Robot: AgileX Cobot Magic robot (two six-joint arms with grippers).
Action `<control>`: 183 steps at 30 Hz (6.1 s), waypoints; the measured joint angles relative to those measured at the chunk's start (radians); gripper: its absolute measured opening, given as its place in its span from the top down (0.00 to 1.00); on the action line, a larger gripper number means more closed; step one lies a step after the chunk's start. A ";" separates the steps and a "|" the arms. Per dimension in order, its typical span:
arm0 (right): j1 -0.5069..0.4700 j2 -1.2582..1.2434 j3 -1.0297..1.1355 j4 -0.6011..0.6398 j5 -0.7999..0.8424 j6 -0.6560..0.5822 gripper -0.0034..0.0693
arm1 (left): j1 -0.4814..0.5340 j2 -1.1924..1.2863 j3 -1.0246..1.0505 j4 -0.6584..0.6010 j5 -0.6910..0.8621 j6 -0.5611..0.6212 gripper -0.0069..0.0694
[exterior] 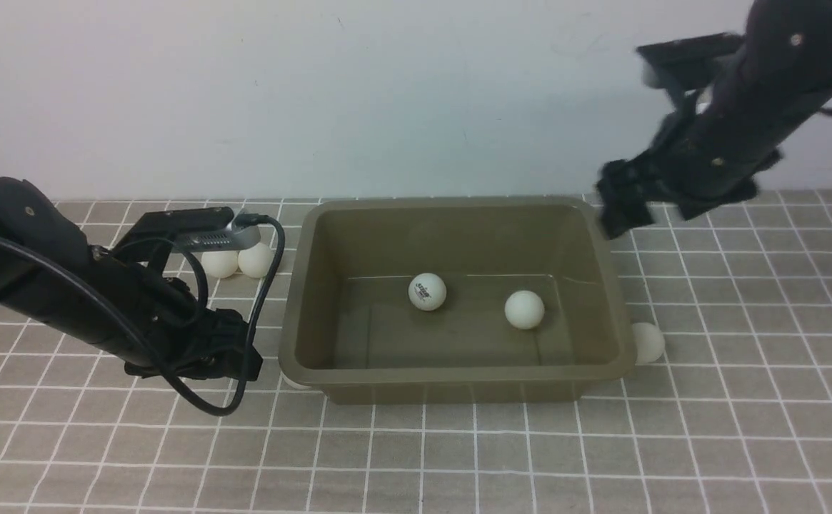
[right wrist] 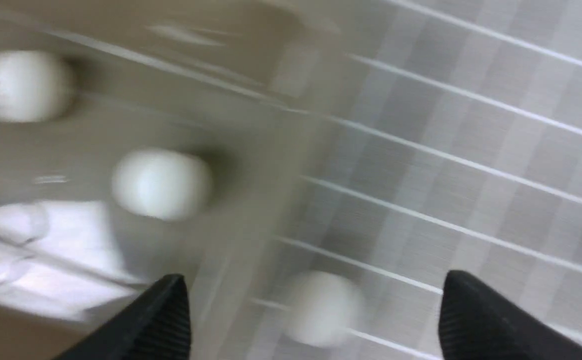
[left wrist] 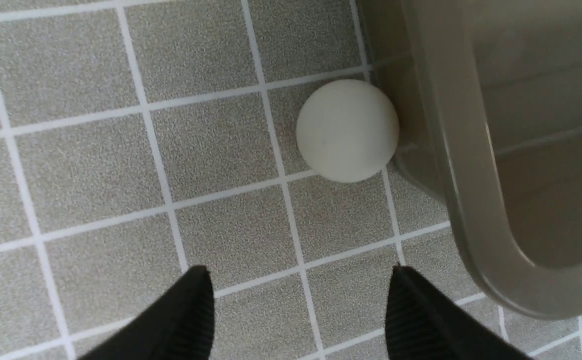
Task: Put the table tennis balls into the box on the grey coffee tablecloth.
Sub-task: 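Release the ping pong ball into the bin and lift the gripper away, then reach for and grasp a ping pong ball on the table, then release the ping pong ball into the bin and lift the gripper away, then reach for and grasp a ping pong ball on the table beside the basket, then drop the ball into the bin, then reach for and grasp a ping pong ball on the table beside the basket, then drop the ball into the bin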
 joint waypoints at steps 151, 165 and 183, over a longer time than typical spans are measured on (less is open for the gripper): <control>-0.128 -0.615 -0.002 0.196 0.120 -0.117 0.97 | 0.056 0.676 -1.095 0.476 0.429 -0.467 0.42; -0.128 -0.615 -0.002 0.200 0.110 -0.117 0.97 | 0.055 0.760 -1.097 0.504 0.378 -0.467 0.41; -0.128 -0.615 -0.002 0.200 0.101 -0.117 0.97 | -0.044 0.538 -1.284 0.302 0.540 -0.332 0.46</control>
